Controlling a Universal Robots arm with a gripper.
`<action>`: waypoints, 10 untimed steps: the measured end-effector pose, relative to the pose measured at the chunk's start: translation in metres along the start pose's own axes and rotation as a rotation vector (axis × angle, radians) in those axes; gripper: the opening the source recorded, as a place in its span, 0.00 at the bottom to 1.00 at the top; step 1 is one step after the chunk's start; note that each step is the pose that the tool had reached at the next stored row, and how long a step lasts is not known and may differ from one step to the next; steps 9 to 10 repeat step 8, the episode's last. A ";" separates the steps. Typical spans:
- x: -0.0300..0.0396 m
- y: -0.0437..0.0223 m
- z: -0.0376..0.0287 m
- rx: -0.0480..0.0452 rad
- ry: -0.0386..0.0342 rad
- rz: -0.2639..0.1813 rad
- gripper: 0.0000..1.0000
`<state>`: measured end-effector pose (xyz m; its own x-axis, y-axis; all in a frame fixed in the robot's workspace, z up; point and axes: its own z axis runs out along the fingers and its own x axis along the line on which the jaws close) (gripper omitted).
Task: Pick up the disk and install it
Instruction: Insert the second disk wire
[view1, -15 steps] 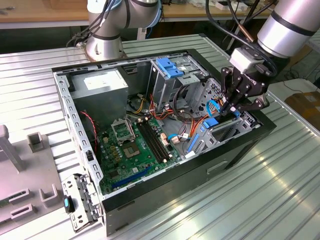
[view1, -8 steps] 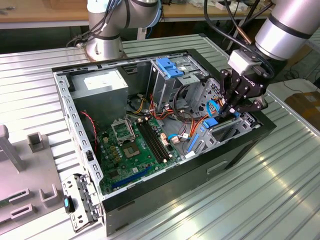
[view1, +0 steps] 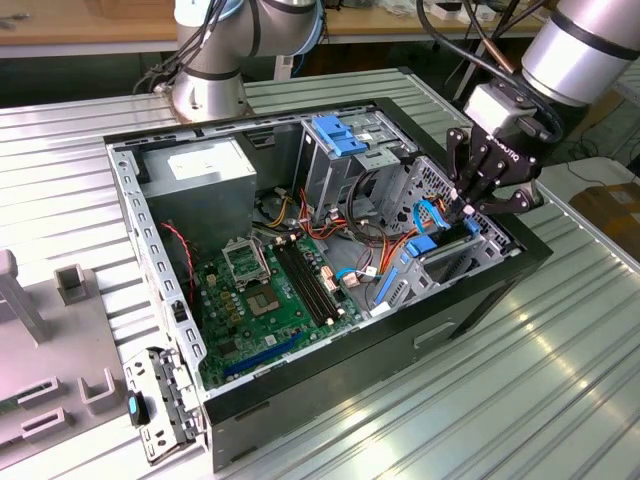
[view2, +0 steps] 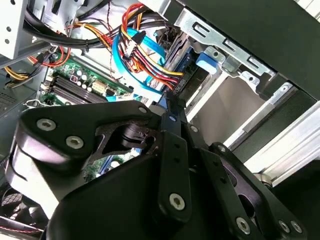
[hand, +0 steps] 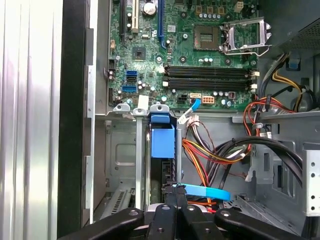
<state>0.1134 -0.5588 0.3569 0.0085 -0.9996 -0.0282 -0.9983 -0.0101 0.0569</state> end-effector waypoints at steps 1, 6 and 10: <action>0.0000 0.0000 -0.0003 0.0000 0.0000 0.000 0.11; 0.0000 0.0001 -0.0014 0.0000 0.0000 0.000 0.11; -0.0001 0.0001 -0.0020 0.0000 0.0000 0.000 0.11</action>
